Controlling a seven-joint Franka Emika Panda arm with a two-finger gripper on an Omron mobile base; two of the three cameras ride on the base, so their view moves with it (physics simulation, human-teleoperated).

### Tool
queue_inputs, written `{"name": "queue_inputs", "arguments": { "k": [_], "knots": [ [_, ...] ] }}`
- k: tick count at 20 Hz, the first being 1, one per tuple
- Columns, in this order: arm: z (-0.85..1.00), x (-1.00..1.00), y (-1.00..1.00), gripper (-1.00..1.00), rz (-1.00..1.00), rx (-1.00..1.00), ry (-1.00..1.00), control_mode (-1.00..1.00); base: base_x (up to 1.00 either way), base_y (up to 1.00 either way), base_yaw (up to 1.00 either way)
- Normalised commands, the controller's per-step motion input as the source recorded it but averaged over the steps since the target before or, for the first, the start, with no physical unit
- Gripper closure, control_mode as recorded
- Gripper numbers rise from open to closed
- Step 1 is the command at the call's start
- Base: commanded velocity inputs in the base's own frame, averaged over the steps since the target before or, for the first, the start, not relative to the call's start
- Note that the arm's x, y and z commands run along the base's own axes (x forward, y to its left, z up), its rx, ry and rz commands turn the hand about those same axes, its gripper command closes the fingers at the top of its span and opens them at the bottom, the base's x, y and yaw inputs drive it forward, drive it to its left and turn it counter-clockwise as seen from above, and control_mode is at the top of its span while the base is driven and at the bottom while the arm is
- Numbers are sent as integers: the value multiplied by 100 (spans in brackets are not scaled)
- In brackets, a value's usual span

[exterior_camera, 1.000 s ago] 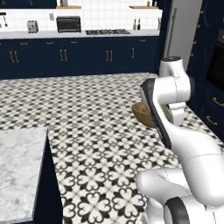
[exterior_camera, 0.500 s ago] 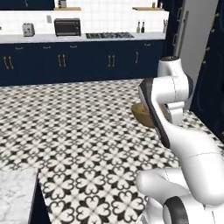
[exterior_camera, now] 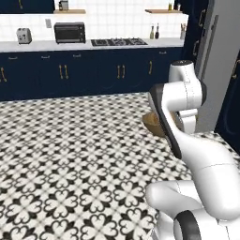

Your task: Pick the chicken drumstick and broccoli from their plates and place them in the bowl. Then put the bowl in the fridge.

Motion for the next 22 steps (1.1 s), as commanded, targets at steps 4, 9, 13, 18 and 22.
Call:
{"name": "queue_inputs", "arguments": {
  "k": [4,9,13,18,22],
  "knots": [
    [0,0,0,100,0,0,0,100,100,-20,-6],
    [0,0,0,100,0,0,0,100,100,-16,-9],
    [0,0,0,100,0,0,0,100,100,-8,-14],
    [0,0,0,100,0,0,0,100,100,-6,-20],
    [0,0,0,100,0,0,0,100,100,-2,-27]
  ]
}}
